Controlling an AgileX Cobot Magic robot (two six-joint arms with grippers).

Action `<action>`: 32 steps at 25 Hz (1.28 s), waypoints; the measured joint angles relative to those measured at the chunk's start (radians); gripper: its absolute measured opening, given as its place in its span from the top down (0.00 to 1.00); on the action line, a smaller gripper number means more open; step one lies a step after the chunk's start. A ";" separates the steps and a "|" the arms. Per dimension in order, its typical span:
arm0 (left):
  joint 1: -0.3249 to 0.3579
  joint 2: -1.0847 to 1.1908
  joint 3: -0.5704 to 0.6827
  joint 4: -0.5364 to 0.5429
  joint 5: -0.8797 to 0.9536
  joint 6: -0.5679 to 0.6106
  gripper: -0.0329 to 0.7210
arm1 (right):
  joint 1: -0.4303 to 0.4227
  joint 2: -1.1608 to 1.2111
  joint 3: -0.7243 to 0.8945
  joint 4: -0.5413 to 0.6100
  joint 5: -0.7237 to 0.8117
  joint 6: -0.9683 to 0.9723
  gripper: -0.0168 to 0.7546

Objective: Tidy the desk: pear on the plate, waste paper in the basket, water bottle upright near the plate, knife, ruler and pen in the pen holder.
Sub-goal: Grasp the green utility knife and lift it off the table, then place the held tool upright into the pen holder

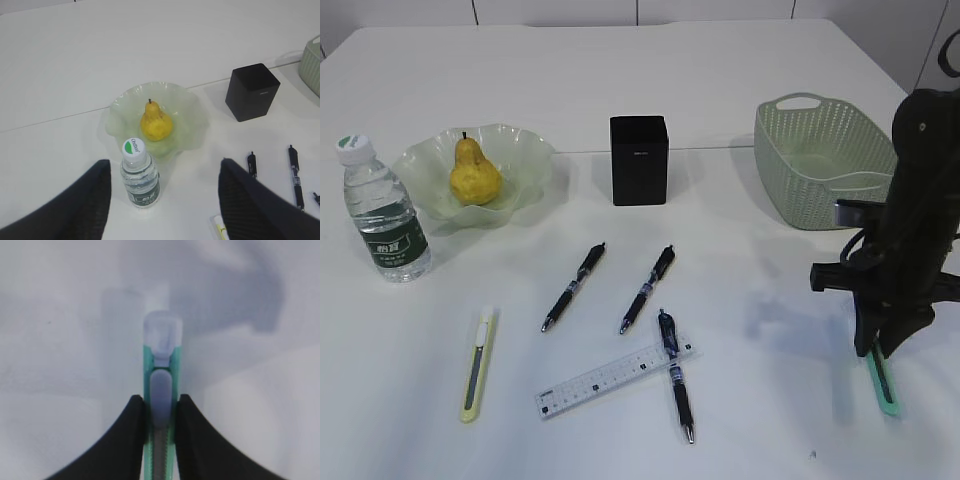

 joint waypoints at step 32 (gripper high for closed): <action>0.000 0.002 0.000 0.000 -0.057 0.000 0.33 | 0.144 0.045 -0.566 0.323 -0.559 -0.604 0.76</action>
